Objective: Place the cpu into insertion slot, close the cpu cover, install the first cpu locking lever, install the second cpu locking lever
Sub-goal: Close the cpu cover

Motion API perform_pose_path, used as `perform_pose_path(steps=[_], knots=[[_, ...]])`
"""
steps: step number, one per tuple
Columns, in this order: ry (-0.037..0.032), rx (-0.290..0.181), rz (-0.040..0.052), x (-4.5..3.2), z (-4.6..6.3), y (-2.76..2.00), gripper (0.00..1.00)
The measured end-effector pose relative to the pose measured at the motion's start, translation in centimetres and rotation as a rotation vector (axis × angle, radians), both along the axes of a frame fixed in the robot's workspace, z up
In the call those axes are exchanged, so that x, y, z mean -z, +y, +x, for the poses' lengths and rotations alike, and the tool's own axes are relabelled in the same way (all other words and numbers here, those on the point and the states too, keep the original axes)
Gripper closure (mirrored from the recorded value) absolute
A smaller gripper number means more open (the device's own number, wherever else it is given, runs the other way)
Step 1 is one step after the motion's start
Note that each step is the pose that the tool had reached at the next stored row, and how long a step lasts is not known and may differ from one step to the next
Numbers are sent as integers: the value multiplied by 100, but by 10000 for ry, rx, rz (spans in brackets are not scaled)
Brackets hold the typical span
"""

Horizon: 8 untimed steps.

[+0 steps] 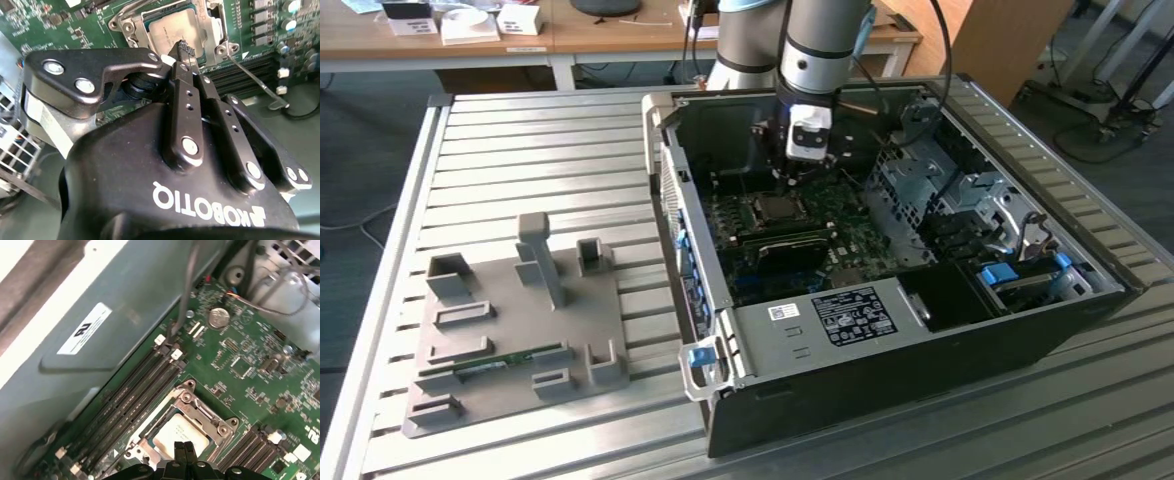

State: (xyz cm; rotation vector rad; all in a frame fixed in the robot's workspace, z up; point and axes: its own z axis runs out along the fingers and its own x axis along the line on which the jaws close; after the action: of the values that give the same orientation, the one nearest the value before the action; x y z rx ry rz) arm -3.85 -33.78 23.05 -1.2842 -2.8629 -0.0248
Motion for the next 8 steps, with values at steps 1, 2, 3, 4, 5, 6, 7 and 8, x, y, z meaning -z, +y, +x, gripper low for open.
perform_pose_path(steps=[1,2,3,4,5,6,7,8], knots=[[-1,-181,1,1,0,0,89],[-1,-360,1,1,0,0,89],[0,-540,1,2,0,0,89],[0,-731,1,2,0,0,89],[-1,-910,1,3,0,0,89],[0,-1091,1,3,0,0,89],[0,-1270,0,3,0,0,89],[-1,-1451,1,4,0,0,89]])
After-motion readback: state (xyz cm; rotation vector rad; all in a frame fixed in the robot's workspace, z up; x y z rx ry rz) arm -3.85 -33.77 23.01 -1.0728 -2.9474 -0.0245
